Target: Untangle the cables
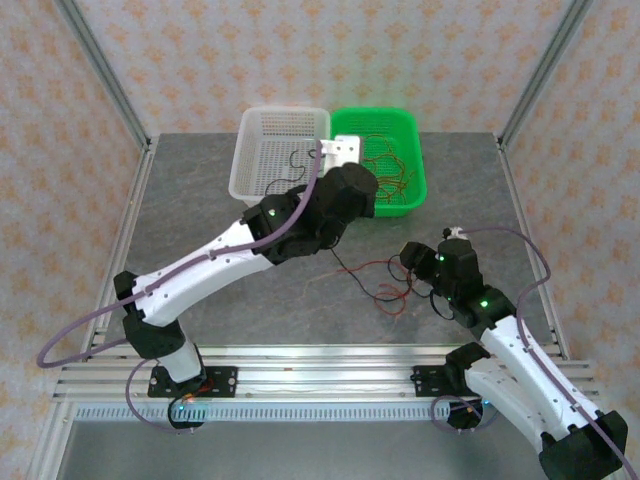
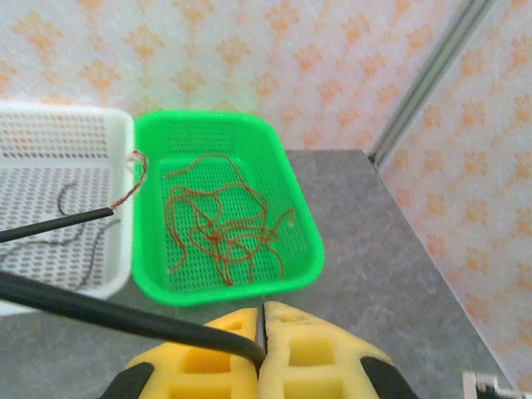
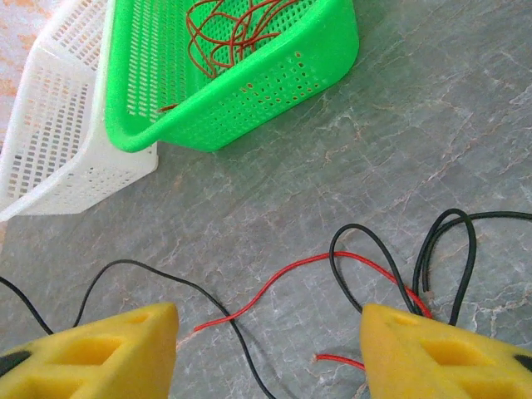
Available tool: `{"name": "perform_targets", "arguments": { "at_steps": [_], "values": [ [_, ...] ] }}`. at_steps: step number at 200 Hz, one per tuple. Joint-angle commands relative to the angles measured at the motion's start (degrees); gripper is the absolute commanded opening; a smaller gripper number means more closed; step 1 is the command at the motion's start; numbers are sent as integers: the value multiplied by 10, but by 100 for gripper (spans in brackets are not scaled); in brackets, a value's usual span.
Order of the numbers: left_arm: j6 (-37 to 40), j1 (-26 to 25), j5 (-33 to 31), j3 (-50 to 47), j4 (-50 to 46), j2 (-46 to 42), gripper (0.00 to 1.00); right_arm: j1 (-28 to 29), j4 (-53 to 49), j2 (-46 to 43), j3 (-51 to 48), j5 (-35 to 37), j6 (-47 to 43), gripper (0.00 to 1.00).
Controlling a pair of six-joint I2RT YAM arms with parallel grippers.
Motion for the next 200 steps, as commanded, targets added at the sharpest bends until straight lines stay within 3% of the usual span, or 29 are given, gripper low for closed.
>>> {"name": "perform_targets", "arguments": {
  "at_steps": [1,40,90,130,168,200],
  "values": [
    [46,19,-24,53,-21,0,0,-2,5,-3,-4,-6,-8,59],
    [83,48,-9,98,25,-14,0,-2,12,-3,-11,-12,0,59],
    [121,59,-8,126,73,-33,0,22,112,35,-57,-80,40,60],
    [152,60,-16,140,107,-41,0,78,210,124,-71,-87,66,61],
    [169,62,-20,141,119,-44,0,139,273,235,-42,-47,76,59],
    [173,65,-20,139,120,-43,0,179,316,312,-14,-38,86,53]
  ]
}}
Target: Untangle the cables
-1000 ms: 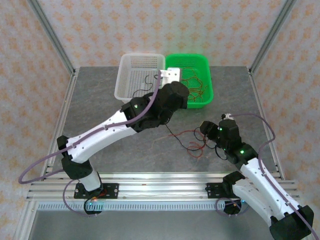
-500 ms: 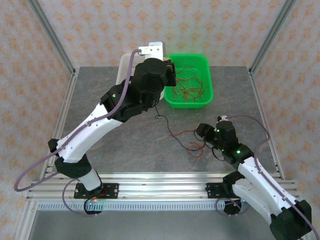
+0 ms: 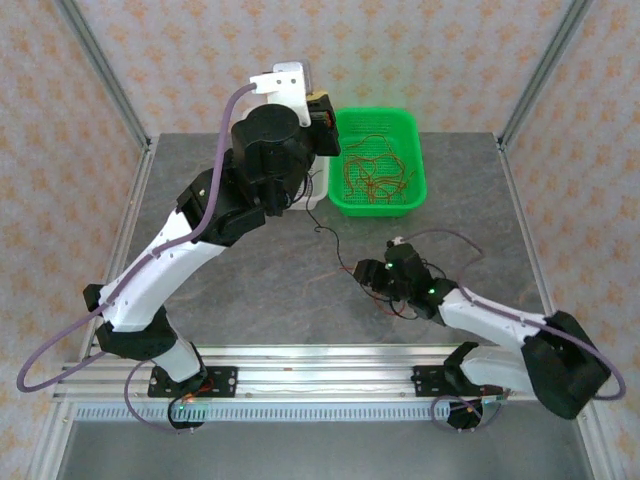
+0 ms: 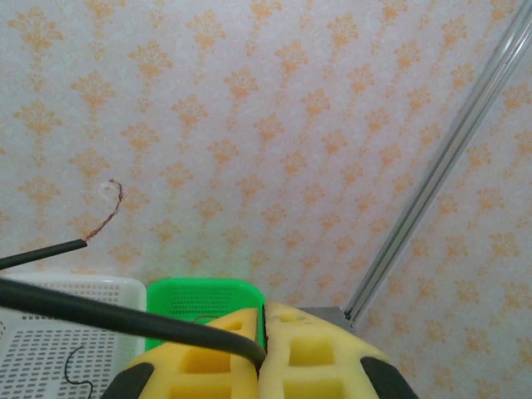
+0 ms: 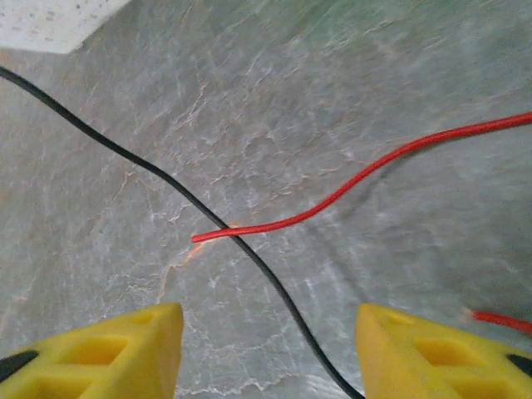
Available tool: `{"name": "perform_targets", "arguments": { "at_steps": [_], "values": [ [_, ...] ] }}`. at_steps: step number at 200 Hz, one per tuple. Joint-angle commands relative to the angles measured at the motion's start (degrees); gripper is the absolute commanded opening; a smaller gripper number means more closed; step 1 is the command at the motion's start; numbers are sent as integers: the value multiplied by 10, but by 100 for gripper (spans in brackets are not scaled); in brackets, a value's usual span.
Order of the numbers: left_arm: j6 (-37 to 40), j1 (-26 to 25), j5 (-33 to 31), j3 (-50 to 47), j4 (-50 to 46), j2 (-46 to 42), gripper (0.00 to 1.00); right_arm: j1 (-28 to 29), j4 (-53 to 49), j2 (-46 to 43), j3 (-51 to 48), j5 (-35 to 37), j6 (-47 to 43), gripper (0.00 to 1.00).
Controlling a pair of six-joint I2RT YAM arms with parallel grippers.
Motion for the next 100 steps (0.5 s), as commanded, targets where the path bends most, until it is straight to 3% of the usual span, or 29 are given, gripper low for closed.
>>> {"name": "perform_targets", "arguments": {
  "at_steps": [1,100],
  "values": [
    [19,8,-15,10,14,-12,0,24,68,38,31,25,16,53],
    [23,14,-23,-52,45,-49,0,49,182,134,-8,41,58,38]
  ]
}}
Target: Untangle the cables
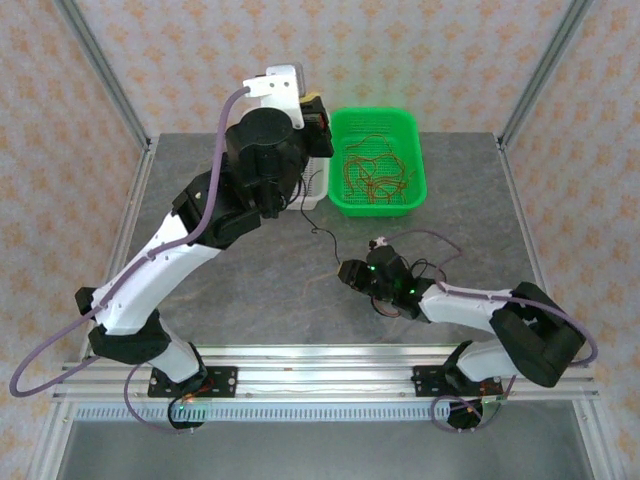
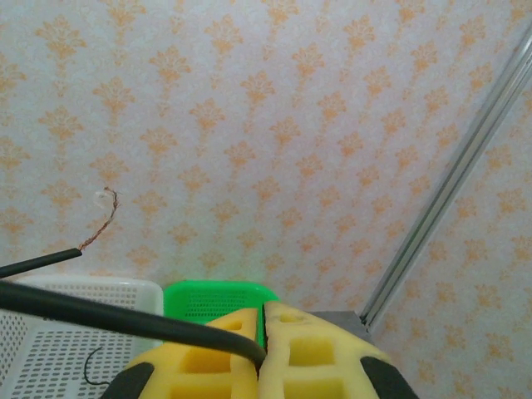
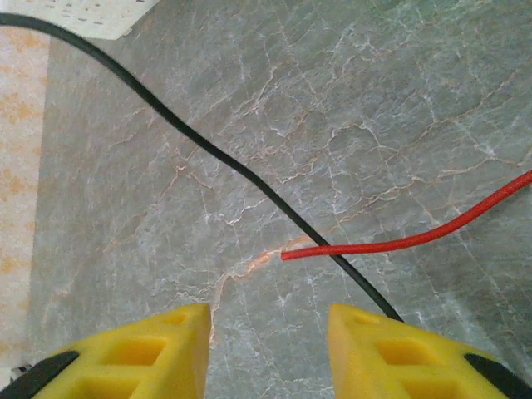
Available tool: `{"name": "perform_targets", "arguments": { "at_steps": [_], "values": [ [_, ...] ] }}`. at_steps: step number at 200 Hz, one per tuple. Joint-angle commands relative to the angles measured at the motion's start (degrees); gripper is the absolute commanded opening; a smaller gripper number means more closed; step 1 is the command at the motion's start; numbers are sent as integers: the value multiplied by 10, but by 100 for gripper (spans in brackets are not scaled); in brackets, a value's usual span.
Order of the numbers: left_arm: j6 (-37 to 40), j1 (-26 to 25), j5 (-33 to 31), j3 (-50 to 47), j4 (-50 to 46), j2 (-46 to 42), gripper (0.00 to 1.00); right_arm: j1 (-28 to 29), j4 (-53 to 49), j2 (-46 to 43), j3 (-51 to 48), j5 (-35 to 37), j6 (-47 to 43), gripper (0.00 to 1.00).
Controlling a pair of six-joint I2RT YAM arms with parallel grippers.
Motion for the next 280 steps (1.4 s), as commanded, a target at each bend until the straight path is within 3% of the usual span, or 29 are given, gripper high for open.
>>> {"name": "perform_targets", "arguments": {
  "at_steps": [1,82,126,188,211,245,280],
  "values": [
    [14,6,-13,-4,20,-21,0,1,40,27,-13,30,11,38],
    [38,8,-36,-12,34,-47,0,1,99,108,-56,41,42,32],
    [126,8,-115,-19,107,-67,0,2,110,98,-103,45,52,31],
    [212,11,-170,-29,173,-66,0,24,34,130,-81,41,-74,29],
    [243,13,-190,-32,200,-60,0,32,5,161,-67,43,-108,25],
    [298,14,-212,-52,271,-61,0,54,-13,214,-61,69,-114,8],
    [363,19,-233,-64,341,-56,0,105,-33,268,-48,111,-102,4]
  ]
}}
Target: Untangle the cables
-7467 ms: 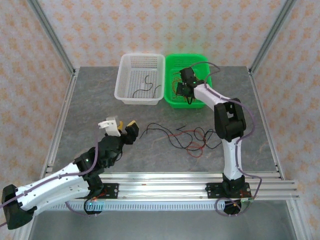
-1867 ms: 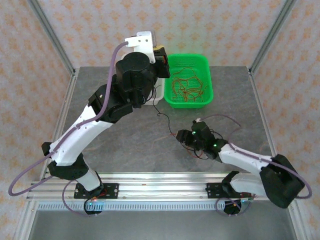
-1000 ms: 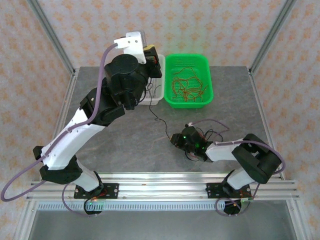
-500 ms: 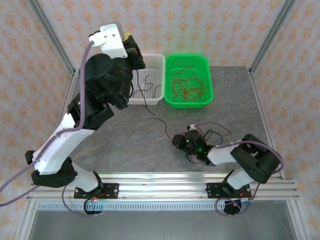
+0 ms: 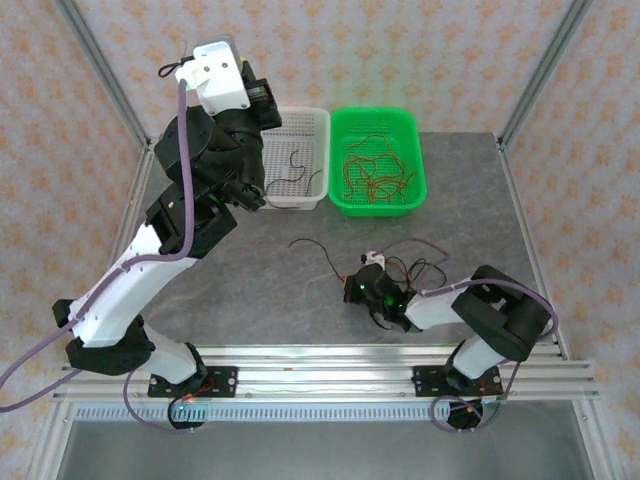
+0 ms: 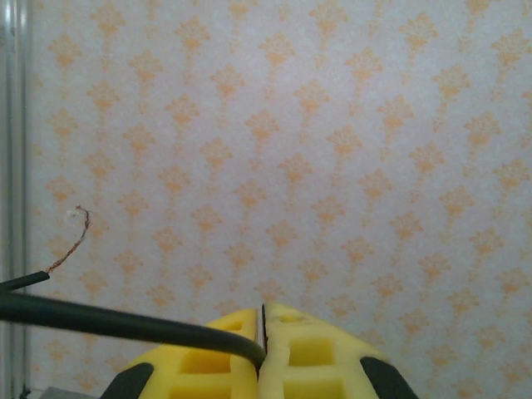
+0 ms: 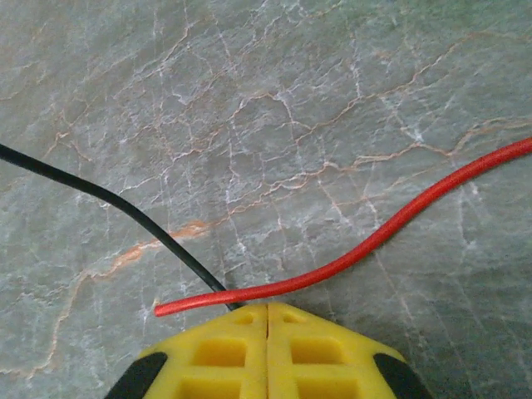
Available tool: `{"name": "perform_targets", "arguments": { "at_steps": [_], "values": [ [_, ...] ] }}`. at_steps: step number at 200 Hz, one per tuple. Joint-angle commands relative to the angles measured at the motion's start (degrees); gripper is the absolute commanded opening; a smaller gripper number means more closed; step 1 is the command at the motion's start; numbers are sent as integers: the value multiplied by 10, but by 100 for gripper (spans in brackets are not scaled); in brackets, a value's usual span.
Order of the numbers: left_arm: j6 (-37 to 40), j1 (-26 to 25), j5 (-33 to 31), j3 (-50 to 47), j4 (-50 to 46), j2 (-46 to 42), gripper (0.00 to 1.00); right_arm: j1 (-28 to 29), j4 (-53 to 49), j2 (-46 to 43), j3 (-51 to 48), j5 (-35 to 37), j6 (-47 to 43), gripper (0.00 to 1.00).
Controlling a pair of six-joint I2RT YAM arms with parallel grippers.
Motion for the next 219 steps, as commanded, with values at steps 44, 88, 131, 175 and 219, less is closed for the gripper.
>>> {"name": "perform_targets", "arguments": {
  "at_steps": [44,88,131,175,219],
  "values": [
    [96,24,-37,-15,110,11,0,71,-160,173,2,-21,26,2],
    [-9,96,27,-38,45,24,0,74,-186,112,5,-21,31,3],
    [-104,187,156,-46,23,67,0,74,-247,7,12,-14,31,4],
    [-123,236,270,-43,67,141,0,74,-324,-115,26,-2,34,4],
    [-137,273,327,-1,86,239,0,73,-374,-207,45,-4,45,5]
  ]
}}
